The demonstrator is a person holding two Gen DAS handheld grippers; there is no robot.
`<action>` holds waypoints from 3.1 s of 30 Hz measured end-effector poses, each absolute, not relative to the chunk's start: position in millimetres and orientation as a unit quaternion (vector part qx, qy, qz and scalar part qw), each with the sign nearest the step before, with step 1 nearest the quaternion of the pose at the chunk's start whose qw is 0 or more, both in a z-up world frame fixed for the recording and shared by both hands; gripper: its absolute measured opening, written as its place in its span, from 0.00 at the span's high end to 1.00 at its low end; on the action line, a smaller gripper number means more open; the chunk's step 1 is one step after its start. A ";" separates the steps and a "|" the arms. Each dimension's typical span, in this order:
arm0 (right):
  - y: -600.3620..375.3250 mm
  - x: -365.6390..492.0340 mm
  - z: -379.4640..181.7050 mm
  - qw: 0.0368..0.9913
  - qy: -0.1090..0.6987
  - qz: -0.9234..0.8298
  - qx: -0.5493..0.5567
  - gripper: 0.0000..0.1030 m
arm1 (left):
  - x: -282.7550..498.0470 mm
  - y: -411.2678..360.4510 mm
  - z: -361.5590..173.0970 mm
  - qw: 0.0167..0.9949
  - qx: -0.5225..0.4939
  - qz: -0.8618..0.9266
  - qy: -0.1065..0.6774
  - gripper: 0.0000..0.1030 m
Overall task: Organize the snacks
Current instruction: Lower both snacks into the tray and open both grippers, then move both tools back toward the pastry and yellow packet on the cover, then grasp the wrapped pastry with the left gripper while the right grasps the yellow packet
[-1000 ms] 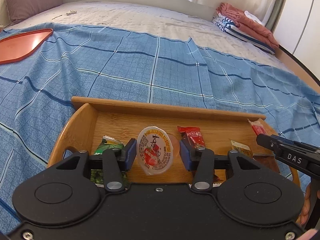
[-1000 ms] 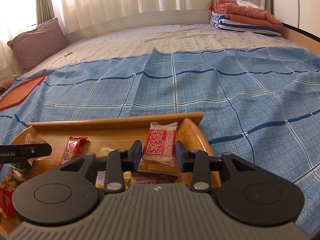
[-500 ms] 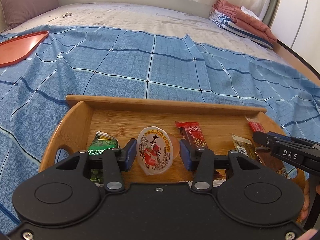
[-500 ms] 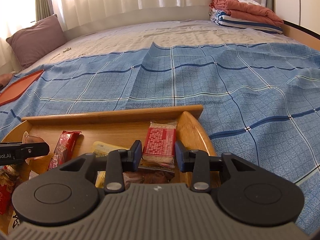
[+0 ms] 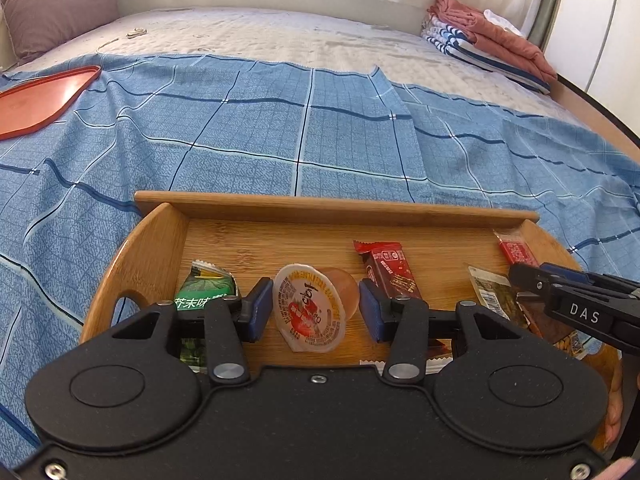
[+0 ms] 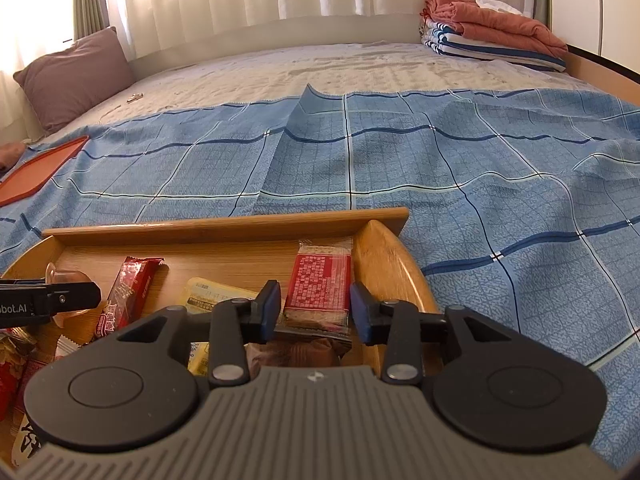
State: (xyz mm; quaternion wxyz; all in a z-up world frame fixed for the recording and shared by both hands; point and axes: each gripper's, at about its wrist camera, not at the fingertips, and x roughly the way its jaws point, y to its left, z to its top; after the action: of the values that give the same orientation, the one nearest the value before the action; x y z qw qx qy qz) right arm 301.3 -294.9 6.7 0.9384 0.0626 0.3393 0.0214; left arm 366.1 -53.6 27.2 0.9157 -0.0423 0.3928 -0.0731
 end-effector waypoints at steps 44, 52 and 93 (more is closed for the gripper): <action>-262.9 72.6 36.2 0.961 0.261 0.027 0.087 0.03 | 141.5 -24.7 77.1 0.938 0.031 -0.177 0.296 0.09; -245.6 32.8 23.0 0.963 0.262 0.027 0.053 0.02 | 123.1 -26.1 57.8 0.930 0.028 -0.183 0.316 0.04; -183.0 -13.4 -24.1 0.965 0.259 0.039 -0.020 0.00 | 154.0 -78.4 9.0 0.892 0.018 -0.172 0.417 0.00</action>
State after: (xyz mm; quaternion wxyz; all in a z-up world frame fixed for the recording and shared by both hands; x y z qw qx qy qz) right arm -13.4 -183.0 -24.1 0.9648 -0.0203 0.2593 0.0387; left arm 154.0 -78.4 9.0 0.8922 0.0182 0.4173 -0.1719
